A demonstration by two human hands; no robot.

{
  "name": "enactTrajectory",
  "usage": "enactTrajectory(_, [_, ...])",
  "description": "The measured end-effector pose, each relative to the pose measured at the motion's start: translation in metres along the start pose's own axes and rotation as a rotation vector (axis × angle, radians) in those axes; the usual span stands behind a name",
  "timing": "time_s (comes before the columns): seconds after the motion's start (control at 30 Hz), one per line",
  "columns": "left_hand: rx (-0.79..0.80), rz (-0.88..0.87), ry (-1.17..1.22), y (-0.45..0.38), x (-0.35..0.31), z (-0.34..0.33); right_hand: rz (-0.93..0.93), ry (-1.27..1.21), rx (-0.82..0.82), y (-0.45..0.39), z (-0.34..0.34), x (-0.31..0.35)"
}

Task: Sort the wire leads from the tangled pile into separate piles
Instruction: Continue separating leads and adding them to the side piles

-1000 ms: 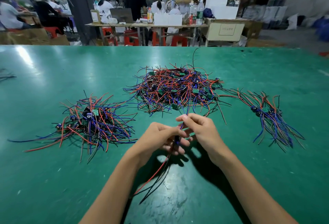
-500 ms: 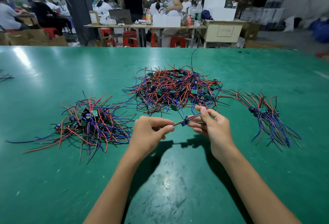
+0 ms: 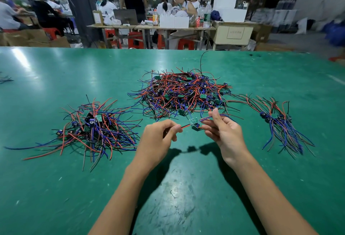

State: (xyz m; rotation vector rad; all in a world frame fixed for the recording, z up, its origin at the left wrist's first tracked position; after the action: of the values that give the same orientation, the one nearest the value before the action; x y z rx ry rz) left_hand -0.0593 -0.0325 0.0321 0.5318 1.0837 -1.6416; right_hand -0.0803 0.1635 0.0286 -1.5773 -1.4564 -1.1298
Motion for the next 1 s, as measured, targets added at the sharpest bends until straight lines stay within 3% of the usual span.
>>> enactTrajectory(0.3, [-0.088, -0.045, -0.056, 0.0, 0.001, 0.004, 0.005, 0.01, 0.041, 0.0, 0.001, 0.0])
enactTrajectory(0.67, [-0.069, 0.031, 0.095, -0.002, 0.0, -0.001, 0.012, 0.081, 0.141, 0.007, -0.01, -0.001])
enactTrajectory(1.0, [-0.157, 0.09, 0.022, -0.004, 0.016, 0.013, 0.071, -0.067, -0.057, -0.016, 0.02, 0.028])
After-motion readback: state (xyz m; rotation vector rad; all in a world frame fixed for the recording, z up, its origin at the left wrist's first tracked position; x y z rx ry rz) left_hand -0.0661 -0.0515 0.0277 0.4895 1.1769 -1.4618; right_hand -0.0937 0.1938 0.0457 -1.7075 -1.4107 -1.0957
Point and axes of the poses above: each hand's wrist, its own y-axis away from the middle knuckle, its own z-axis out of the back of the hand, x = y × z, the point moved 4 cm from there along -y, towards the middle knuckle, and after that the axes turned 1 degree about y, right-handed, at the moved point
